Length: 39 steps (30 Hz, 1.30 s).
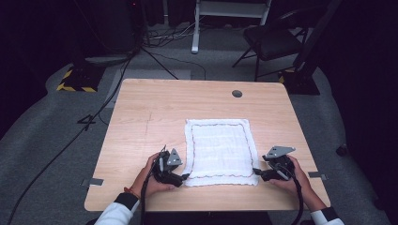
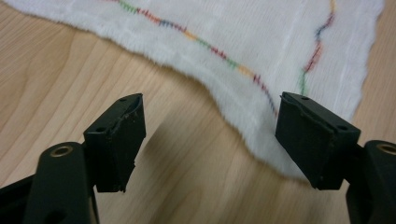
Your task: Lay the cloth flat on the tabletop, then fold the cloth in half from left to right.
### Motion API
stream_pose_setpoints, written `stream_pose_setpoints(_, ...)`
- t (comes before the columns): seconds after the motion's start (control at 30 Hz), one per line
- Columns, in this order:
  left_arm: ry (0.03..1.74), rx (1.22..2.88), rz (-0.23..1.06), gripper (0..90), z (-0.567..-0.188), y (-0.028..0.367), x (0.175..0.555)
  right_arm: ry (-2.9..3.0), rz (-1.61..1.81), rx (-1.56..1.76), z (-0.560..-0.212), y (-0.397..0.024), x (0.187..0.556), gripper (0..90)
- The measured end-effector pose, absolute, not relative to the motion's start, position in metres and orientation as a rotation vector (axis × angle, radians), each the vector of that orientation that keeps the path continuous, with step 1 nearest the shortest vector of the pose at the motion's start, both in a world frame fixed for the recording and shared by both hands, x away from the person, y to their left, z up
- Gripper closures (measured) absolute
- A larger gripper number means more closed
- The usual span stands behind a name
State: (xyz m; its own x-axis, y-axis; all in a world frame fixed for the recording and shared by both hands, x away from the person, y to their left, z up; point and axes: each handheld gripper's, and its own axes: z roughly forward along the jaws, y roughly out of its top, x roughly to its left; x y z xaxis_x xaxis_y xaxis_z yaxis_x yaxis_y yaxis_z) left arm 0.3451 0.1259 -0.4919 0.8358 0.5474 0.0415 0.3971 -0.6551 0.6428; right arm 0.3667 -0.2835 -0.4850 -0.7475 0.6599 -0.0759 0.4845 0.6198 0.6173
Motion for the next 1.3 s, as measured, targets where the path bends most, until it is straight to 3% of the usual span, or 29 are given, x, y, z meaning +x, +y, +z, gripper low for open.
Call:
stream_pose_setpoints(0.17, 0.711, 2.372, 0.326, 21.8, -0.49, 0.141, 0.341, 2.544, 0.795, 0.895, -0.483, -0.28, 0.363, 31.3)
stream_pose_setpoints(0.3, 0.766, 2.339, 0.357, 21.8, -0.487, 0.154, 0.347, 2.508, 0.824, 0.823, -0.472, -0.277, 0.359, 39.3)
stream_pose_setpoints(0.57, 0.85, 2.209, 0.345, 21.8, -0.476, 0.17, 0.366, 2.504, 0.936, 0.787, -0.462, -0.265, 0.356, 40.1)
stream_pose_setpoints(0.8, 0.811, 2.188, 0.348, 21.7, -0.469, 0.165, 0.368, 2.527, 0.952, 0.795, -0.466, -0.26, 0.356, 37.9)
stream_pose_setpoints(1.3, 0.875, 2.135, 0.315, 21.7, -0.463, 0.136, 0.45, 2.603, 1.057, 0.602, -0.464, -0.187, 0.358, 38.7)
